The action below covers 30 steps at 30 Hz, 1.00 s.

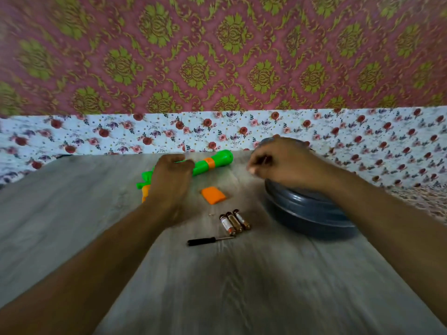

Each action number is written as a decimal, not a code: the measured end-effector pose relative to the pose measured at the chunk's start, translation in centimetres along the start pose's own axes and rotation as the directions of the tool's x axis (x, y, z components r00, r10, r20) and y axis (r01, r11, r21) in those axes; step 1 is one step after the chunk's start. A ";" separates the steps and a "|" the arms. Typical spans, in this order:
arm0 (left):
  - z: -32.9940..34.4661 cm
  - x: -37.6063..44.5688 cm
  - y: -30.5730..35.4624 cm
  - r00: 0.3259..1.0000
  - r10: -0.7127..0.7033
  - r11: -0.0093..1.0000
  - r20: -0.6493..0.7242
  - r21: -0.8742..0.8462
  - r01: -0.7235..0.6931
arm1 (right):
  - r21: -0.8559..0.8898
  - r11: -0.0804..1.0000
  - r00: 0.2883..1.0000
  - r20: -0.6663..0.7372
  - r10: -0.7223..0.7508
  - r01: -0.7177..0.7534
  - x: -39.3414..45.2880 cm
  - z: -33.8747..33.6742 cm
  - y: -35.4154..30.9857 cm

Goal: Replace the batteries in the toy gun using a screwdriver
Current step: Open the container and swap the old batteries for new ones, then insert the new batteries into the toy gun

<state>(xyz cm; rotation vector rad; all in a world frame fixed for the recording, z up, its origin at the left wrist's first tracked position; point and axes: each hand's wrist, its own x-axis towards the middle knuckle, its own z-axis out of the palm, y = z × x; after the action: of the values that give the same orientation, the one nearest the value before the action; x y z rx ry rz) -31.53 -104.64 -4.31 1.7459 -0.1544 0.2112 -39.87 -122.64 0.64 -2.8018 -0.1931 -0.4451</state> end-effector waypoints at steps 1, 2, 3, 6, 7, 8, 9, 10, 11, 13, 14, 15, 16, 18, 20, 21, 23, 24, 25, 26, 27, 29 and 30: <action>-0.9 0.3 -0.3 0.999 -0.022 1.000 -0.046 0.010 0.022 | -0.059 0.998 0.992 0.126 -0.010 0.017 0.1 0.8 -0.9; -2.1 0.6 -0.6 0.996 -0.028 0.999 -0.082 0.013 0.029 | -0.148 0.989 0.971 0.239 0.007 0.029 0.3 1.7 -1.6; -3.0 0.8 -1.1 0.994 -0.024 1.000 -0.106 0.010 0.025 | -0.248 0.968 0.945 0.324 0.044 0.040 0.4 2.4 -2.1; -5.4 1.1 -2.8 0.981 -0.024 0.996 -0.193 0.079 0.040 | -0.420 0.903 0.868 0.477 0.136 0.089 0.5 4.1 -2.9; -6.1 1.2 -3.4 0.978 -0.038 0.991 -0.203 0.120 0.063 | -0.427 0.898 0.847 0.511 0.145 0.104 0.6 4.5 -3.1; -6.5 1.2 -3.9 0.979 -0.060 0.980 -0.195 0.175 0.095 | -0.426 0.897 0.834 0.532 0.147 0.114 0.6 4.7 -3.2; -6.7 1.2 -4.2 0.982 -0.089 0.959 -0.169 0.250 0.130 | -0.426 0.897 0.828 0.540 0.147 0.118 0.7 4.8 -3.1; -7.0 1.0 -4.4 0.985 -0.114 0.928 -0.127 0.341 0.151 | -0.425 0.897 0.829 0.540 0.142 0.123 0.8 4.9 -3.1; -7.0 0.9 -4.5 0.989 -0.126 0.892 -0.074 0.428 0.146 | -0.423 0.898 0.833 0.535 0.139 0.121 0.8 4.9 -3.0; -6.9 0.5 -4.4 0.993 -0.122 0.836 0.009 0.540 0.098 | -0.409 0.906 0.838 0.528 0.140 0.106 0.8 5.1 -2.7; -6.7 0.3 -3.9 0.993 -0.110 0.813 0.036 0.579 0.069 | -0.404 0.909 0.838 0.527 0.142 0.101 0.8 5.2 -2.6; -6.6 0.2 -3.5 0.994 -0.097 0.783 0.059 0.620 0.039 | -0.403 0.910 0.836 0.529 0.144 0.099 0.8 5.3 -2.5; -6.3 -0.1 -2.8 0.991 -0.084 0.742 0.100 0.670 -0.005 | -0.401 0.911 0.836 0.530 0.144 0.098 0.8 5.3 -2.4; -5.9 -0.6 -1.6 0.978 -0.061 0.651 0.202 0.750 -0.114 | -0.391 0.914 0.836 0.532 0.133 0.104 0.8 5.3 -2.4; -5.6 -0.5 -1.0 0.965 -0.082 0.575 0.249 0.803 -0.158 | -0.385 0.916 0.843 0.526 0.114 0.116 0.7 5.1 -2.4; -5.5 -0.3 -1.1 0.965 -0.112 0.548 0.239 0.824 -0.141 | -0.382 0.917 0.846 0.521 0.112 0.114 0.7 5.1 -2.4; -5.5 0.3 -1.7 0.964 -0.168 0.549 0.207 0.832 -0.083 | -0.368 0.925 0.852 0.511 0.113 0.099 0.7 5.1 -2.4; -5.5 0.8 -2.1 0.963 -0.192 0.564 0.191 0.824 -0.051 | -0.354 0.931 0.858 0.502 0.109 0.089 0.8 5.0 -2.3; -5.5 1.3 -2.6 0.963 -0.211 0.586 0.170 0.810 -0.015 | -0.334 0.940 0.868 0.486 0.102 0.077 1.0 4.8 -2.3; -5.5 1.6 -2.7 0.964 -0.222 0.607 0.149 0.794 0.017 | -0.306 0.950 0.884 0.459 0.090 0.062 1.2 4.5 -2.2; -5.4 2.0 -3.0 0.965 -0.226 0.627 0.132 0.778 0.041 | -0.268 0.962 0.903 0.423 0.076 0.045 1.4 4.2 -2.2; -5.4 2.7 -3.8 0.972 -0.212 0.656 0.098 0.752 0.068 | -0.144 0.989 0.945 0.321 0.059 -0.013 1.8 3.5 -1.9; -5.5 3.1 -4.3 0.976 -0.201 0.672 0.082 0.737 0.076 | -0.029 0.998 0.962 0.267 0.064 -0.058 2.0 3.5 -1.8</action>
<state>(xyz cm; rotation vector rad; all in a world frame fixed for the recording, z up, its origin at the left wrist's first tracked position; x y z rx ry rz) -27.86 -98.43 -6.79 2.5812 -0.0440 0.0074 -37.28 -119.73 -1.37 -2.8706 -0.1596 -0.0514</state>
